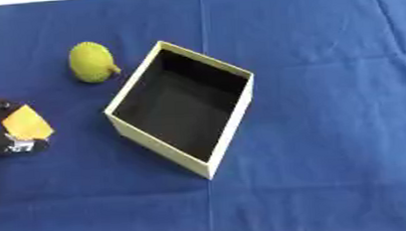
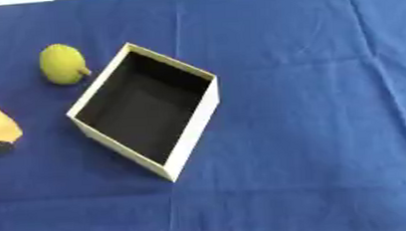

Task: Pick up objects on the table and place them in the box.

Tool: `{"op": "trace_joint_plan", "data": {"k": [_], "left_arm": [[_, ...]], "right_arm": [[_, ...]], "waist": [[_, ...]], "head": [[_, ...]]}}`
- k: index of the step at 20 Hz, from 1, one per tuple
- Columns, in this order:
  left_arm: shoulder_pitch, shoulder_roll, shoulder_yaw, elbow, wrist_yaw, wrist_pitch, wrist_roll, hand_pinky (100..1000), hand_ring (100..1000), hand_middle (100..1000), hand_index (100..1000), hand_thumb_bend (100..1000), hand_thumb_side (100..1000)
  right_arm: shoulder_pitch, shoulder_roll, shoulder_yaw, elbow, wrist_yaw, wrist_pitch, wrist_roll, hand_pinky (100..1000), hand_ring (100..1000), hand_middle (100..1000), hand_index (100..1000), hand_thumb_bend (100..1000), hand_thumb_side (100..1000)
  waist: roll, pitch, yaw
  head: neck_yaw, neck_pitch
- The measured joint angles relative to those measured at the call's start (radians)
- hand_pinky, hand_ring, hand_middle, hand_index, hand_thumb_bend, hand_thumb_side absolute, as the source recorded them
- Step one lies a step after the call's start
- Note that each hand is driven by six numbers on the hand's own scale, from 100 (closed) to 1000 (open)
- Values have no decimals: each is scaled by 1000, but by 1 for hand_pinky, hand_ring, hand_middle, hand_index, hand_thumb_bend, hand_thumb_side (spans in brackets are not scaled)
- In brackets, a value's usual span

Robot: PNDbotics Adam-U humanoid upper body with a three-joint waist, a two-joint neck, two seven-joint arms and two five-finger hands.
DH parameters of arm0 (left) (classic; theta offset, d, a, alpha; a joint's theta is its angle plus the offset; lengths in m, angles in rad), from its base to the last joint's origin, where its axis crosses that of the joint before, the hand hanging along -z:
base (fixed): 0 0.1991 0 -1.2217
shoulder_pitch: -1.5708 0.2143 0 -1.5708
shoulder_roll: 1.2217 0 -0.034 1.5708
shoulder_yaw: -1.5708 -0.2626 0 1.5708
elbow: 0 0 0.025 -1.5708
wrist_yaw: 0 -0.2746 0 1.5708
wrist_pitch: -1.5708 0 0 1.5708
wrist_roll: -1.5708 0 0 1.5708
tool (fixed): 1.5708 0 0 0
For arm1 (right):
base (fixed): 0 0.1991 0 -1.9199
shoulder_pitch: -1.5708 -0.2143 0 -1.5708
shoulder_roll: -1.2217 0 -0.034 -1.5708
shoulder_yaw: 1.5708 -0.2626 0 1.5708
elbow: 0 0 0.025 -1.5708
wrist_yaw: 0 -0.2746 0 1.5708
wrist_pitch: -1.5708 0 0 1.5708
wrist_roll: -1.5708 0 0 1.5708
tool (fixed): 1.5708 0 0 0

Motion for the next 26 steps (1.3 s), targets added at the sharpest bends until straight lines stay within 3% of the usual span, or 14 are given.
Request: {"op": "trace_joint_plan", "data": {"k": [3, 4, 5, 9, 14, 17, 26], "left_arm": [[-4, -4, 0, 0, 3, 11, 11, 825, 735, 631, 835, 497, 553], [-4, -7, 0, 0, 3, 15, 15, 825, 735, 631, 835, 497, 553], [-4, -8, 0, 0, 3, 19, 19, 812, 720, 615, 824, 404, 494], [-4, -8, 1, -13, 13, 37, 37, 795, 700, 598, 806, 305, 466], [-3, -8, 19, -69, 21, 50, 47, 763, 666, 569, 780, 108, 319], [-5, -8, 35, -110, 24, 58, 53, 730, 629, 539, 752, 100, 142], [-81, -1, 50, -223, 47, 67, 64, 684, 558, 462, 674, 100, 153]], "right_arm": [[0, 2, 0, 0, 0, 0, -1, 829, 709, 678, 751, 100, 727], [1, 2, 0, 0, 0, 0, -2, 829, 709, 678, 751, 100, 727], [1, 2, 0, 0, 0, 1, -2, 829, 709, 678, 751, 100, 726], [2, 2, 0, 0, 0, 2, -3, 830, 710, 678, 751, 100, 727], [9, 2, 0, 0, 0, 4, -5, 830, 710, 677, 751, 100, 727], [9, 2, 0, 0, 0, 4, -5, 830, 711, 678, 752, 100, 728], [9, 2, 0, 0, 0, 6, -7, 830, 712, 678, 753, 100, 725]], "waist": [[0, 0, 0], [0, 0, 0], [0, 0, 0], [0, 0, 0], [2, 0, 3], [3, 0, 5], [6, -1, 6]], "head": [[0, 0], [0, 0], [1, 0], [0, 0], [-3, 0], [-5, 0], [-13, 1]]}}
